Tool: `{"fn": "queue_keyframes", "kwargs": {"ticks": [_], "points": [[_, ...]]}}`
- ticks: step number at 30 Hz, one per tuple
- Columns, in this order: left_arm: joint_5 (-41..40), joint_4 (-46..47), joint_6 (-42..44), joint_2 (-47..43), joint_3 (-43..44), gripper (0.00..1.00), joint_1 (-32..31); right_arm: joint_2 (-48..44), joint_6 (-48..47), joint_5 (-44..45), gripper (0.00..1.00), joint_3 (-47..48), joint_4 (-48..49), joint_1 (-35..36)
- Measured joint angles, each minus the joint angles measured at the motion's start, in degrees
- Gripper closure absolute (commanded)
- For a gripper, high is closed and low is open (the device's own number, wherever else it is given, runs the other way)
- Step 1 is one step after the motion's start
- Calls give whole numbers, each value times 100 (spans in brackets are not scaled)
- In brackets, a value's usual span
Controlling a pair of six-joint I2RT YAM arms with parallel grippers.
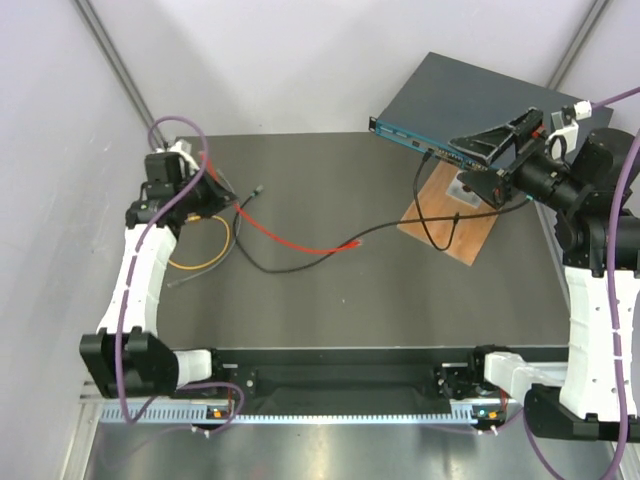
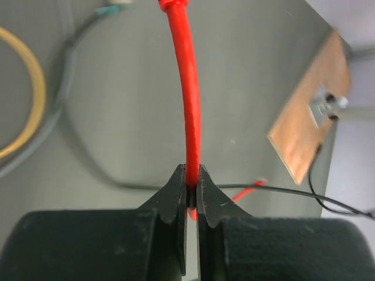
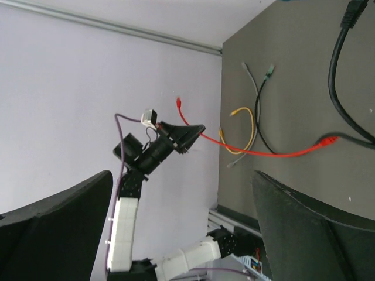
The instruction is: Pull the plug from the switch port
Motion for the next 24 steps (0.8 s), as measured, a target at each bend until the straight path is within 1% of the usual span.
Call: {"fn": "queue_keyframes", "kwargs": {"ticks": [3, 9, 12, 16, 18, 20, 24], "points": [[256, 20, 216, 195, -42, 100, 634, -13, -35, -118, 0, -57, -59, 0], [94, 168, 505, 280, -44, 100, 1241, 24, -149, -339, 0, -103, -125, 0], [-125, 192, 734, 669, 48, 100, 1401, 55, -184, -407, 0, -162, -127, 0], [-184, -31, 994, 1685, 479, 100, 1534, 166, -328, -422, 0, -157, -262, 0], [-144, -37, 1012, 2017, 498, 100, 1567, 278, -470, -420, 0, -111, -415, 0], [-66, 24, 960, 2140, 352, 100, 1580, 374, -586, -411, 0, -50, -509, 0], [-31, 306, 750, 2076, -192, 100, 1580, 402, -752, -420, 0, -55, -557, 0]]}}
